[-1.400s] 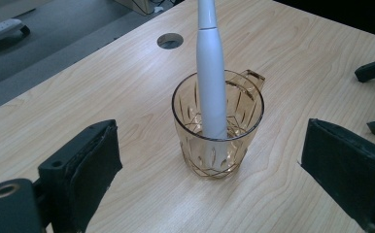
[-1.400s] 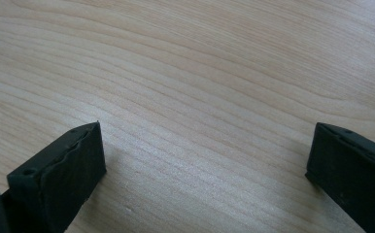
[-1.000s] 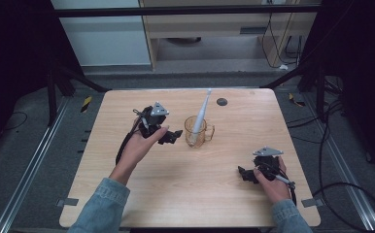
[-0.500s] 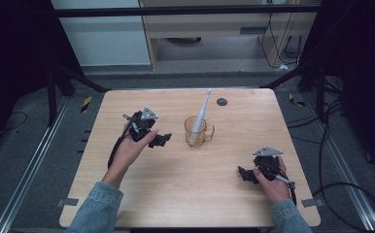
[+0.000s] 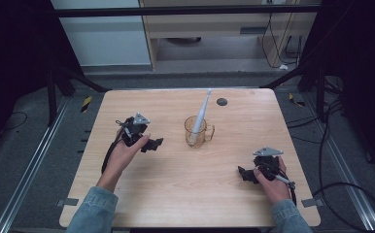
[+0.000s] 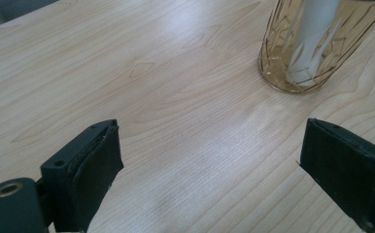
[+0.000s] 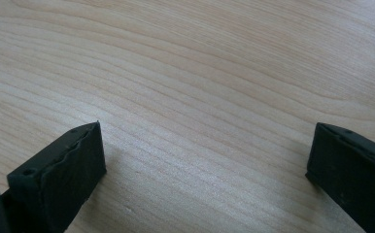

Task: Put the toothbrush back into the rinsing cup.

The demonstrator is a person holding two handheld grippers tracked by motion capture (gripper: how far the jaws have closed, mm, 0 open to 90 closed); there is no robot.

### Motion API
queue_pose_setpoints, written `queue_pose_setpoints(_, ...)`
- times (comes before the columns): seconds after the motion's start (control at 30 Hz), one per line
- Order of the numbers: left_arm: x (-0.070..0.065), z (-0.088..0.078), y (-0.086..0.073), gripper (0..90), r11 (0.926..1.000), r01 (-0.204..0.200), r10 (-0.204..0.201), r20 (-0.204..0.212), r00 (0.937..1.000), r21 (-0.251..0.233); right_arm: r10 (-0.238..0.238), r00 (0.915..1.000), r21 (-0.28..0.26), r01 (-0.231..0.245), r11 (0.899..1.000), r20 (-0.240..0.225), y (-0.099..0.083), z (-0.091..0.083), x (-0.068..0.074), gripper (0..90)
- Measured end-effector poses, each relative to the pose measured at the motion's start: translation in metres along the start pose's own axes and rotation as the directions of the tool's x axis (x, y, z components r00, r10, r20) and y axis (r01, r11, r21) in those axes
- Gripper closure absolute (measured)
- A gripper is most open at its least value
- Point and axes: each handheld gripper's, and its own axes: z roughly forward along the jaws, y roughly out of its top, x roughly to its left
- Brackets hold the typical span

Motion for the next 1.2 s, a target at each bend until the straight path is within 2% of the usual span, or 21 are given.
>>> queue_pose_setpoints(0.17, 0.003, 0.002, -0.009, 7.1, 0.9997, 0.003, -0.003, -0.001, 1.0, 0.026, 0.0, 1.0, 0.0, 0.0, 1.0, 0.0, 0.0, 0.0, 0.0, 0.5)
queue_pose_setpoints(0.3, 0.007, 0.003, -0.018, 7.1, 0.9994, 0.024, -0.024, -0.006, 0.9997, 0.026, 0.001, 1.0, 0.0, -0.001, 1.0, 0.0, 0.0, 0.0, 0.0, 0.4)
queue_pose_setpoints(0.4, 0.012, 0.003, -0.022, 7.1, 0.9989, 0.021, -0.021, -0.011, 0.9997, 0.043, 0.0, 1.0, 0.0, 0.0, 1.0, 0.0, 0.0, 0.0, 0.0, 0.4)
queue_pose_setpoints(0.5, 0.016, 0.006, -0.029, 7.0, 0.9975, 0.038, -0.038, -0.004, 0.9993, 0.059, 0.0, 1.0, 0.0, 0.0, 1.0, 0.0, 0.0, 0.0, 0.0, 0.4)
queue_pose_setpoints(0.6, 0.021, 0.008, -0.036, 7.1, 0.9953, 0.053, -0.05, -0.029, 0.9983, 0.081, 0.0, 1.0, 0.0, 0.0, 1.0, 0.0, 0.0, 0.0, 0.0, 0.4)
queue_pose_setpoints(0.77, 0.027, 0.008, -0.044, 7.0, 0.9924, 0.063, -0.058, -0.048, 0.9971, 0.106, 0.0, 1.0, 0.0, 0.0, 1.0, 0.0, 0.0, 0.0, 0.0, 0.4)
queue_pose_setpoints(1.13, 0.05, 0.007, -0.061, 7.0, 0.9848, 0.114, -0.098, -0.127, 0.9871, 0.131, 0.0, 1.0, 0.0, 0.0, 1.0, 0.0, 0.0, 0.0, 0.0, 0.4)
queue_pose_setpoints(1.2, 0.052, 0.009, -0.064, 7.1, 0.9836, 0.121, -0.104, -0.128, 0.9863, 0.134, 0.0, 1.0, 0.0, 0.0, 1.0, 0.0, 0.0, 0.0, 0.0, 0.4)
